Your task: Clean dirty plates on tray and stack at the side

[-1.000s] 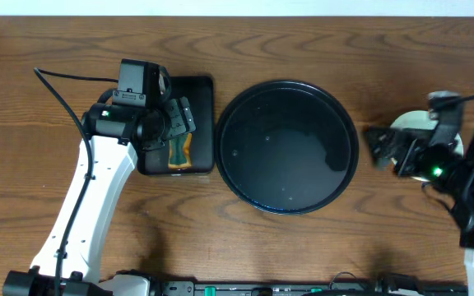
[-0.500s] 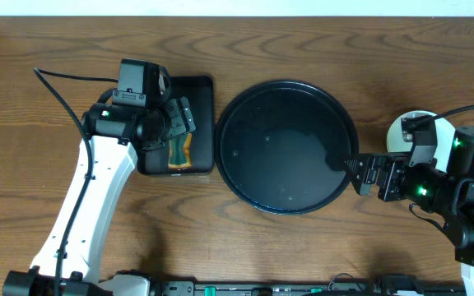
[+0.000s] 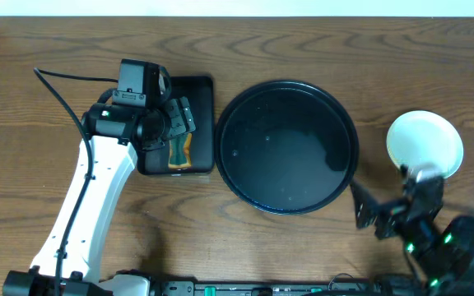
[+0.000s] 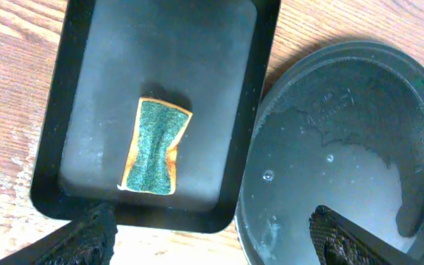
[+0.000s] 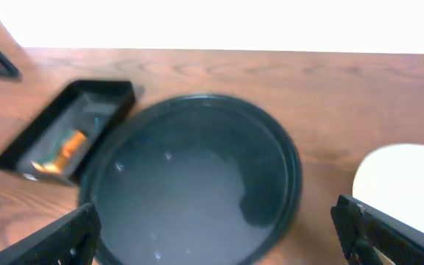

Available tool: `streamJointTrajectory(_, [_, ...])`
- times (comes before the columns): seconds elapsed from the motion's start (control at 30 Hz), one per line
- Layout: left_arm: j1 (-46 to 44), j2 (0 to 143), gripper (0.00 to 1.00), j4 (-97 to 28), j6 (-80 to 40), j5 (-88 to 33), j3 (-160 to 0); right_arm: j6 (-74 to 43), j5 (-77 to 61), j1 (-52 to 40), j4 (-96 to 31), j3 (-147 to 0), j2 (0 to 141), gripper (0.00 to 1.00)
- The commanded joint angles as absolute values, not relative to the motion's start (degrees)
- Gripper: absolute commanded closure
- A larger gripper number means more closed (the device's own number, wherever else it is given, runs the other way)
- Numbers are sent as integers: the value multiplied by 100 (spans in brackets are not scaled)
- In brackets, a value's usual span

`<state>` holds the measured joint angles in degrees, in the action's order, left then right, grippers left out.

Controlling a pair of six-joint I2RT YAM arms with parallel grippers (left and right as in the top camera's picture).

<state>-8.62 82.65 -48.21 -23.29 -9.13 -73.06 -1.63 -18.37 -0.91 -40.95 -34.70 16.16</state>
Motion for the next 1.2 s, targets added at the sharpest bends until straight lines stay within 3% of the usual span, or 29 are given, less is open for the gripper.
streamJointTrajectory(0.0, [-832,8274,15,-4840,-2272,-963,-7395,-32,-1673,-73,-4069,-2661,799,1])
streamJointTrajectory(0.13, [-832,8274,15,-4840,-2272,-965,-7395,-27,-1597,-60,-3785,-1809,-1,1])
streamJointTrajectory(0.27, [-832,8274,15,-4840,-2272,-963,-7395,-32,-1588,43,-3221,-1243,84,1])
streamJointTrajectory(0.7, [-832,8274,15,-4840,-2272,-963,-7395,49,-1516,43,-237,-3,27,1])
streamJointTrajectory(1.17, [-832,8274,15,-4840,-2272,-963,-7395,30,-1522,38,-279,-30,27,1])
